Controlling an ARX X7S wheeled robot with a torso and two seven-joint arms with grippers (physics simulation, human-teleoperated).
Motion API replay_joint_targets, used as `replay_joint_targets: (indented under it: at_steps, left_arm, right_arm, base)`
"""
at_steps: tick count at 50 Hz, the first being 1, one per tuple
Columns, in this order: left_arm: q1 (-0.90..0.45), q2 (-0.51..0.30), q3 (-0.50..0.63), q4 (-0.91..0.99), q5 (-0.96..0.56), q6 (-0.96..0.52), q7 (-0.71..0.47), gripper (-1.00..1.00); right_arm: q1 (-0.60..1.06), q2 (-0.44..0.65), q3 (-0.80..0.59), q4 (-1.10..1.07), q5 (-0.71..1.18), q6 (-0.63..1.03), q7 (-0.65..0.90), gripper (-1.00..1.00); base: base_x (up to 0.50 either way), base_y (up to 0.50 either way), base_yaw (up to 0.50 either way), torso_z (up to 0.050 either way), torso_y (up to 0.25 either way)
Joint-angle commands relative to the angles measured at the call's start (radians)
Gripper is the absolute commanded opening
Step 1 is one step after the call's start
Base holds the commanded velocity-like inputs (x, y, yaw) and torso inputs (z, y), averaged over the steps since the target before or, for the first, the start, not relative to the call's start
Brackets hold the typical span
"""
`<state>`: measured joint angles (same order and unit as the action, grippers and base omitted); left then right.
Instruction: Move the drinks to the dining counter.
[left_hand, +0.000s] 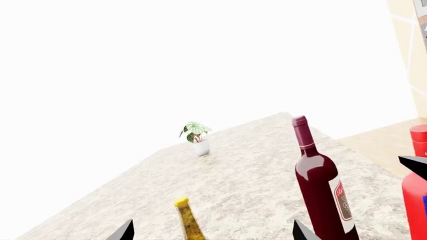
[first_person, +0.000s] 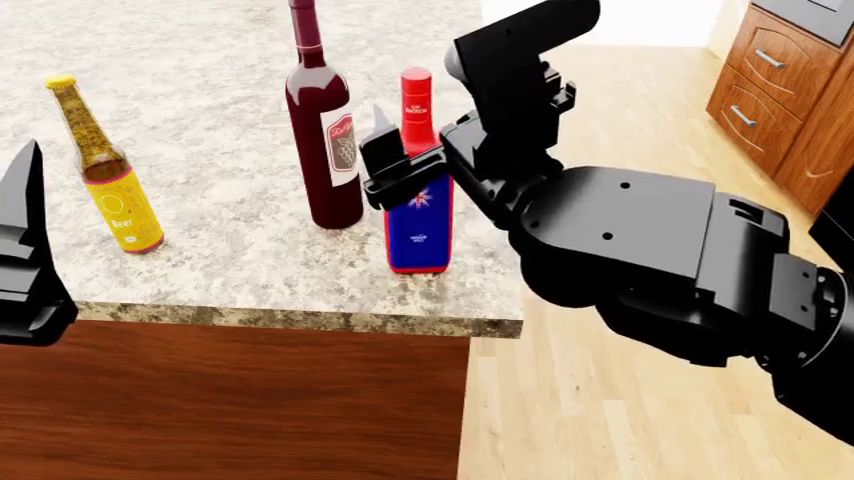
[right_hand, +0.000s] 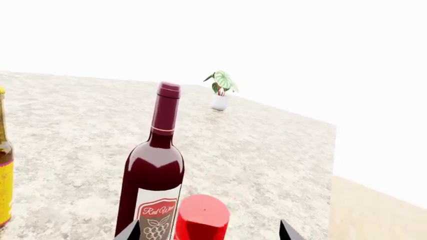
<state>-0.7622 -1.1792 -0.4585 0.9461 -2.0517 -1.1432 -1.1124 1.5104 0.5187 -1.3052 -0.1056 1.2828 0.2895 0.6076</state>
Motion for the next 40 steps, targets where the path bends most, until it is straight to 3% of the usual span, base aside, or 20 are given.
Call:
replay_joint_targets:
  at_steps: [1, 29, 40]
  left_arm:
    - [0.001, 0.001, -0.003, -0.001, 0.000, -0.002, 0.001, 1.00]
    - [-0.009, 0.009, 0.021, 0.002, 0.012, 0.004, 0.002, 1.00]
    - [-0.028, -0.002, 0.040, 0.001, 0.008, 0.016, 0.002, 1.00]
  right_arm:
    - [0.004, 0.001, 0.004, -0.004, 0.000, 0.005, 0.002, 1.00]
    - [0.105, 0.076, 0.056, -0.146, 0.055, 0.067, 0.086, 1.00]
    - [0.213, 0.141, 0.123, -0.296, 0.103, 0.104, 0.207, 1.00]
  base:
    - [0.00, 0.00, 0.00, 0.000, 0.000]
    - [0.00, 0.00, 0.00, 0.000, 0.000]
    - [0.00, 0.00, 0.00, 0.000, 0.000]
